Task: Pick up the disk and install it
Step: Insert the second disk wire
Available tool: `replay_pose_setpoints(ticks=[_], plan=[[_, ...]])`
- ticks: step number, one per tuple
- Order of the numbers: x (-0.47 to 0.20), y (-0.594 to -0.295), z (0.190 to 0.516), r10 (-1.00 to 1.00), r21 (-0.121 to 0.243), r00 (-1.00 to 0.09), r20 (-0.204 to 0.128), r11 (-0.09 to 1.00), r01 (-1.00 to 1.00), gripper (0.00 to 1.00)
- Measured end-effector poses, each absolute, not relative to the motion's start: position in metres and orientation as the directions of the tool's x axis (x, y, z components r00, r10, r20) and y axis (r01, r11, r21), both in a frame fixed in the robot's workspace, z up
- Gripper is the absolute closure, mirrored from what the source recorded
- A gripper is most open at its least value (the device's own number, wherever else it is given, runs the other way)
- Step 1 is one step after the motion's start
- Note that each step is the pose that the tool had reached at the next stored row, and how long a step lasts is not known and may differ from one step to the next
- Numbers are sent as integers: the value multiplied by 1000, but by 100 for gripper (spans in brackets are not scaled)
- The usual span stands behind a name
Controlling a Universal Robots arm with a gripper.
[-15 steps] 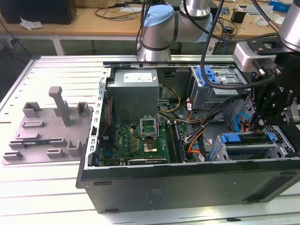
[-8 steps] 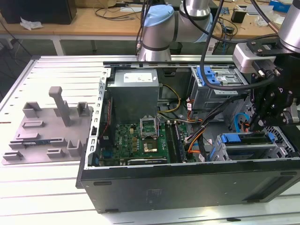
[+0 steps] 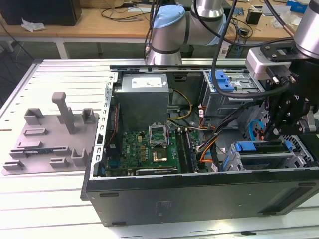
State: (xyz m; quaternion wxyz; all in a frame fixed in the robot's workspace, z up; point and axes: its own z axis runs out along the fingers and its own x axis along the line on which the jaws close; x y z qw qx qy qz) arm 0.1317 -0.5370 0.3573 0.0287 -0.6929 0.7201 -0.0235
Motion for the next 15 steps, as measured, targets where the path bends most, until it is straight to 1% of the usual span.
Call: replay_pose_setpoints(ticks=[15], plan=[[132,-537,355,-1000,-74,-28,-9,29,-997,84]])
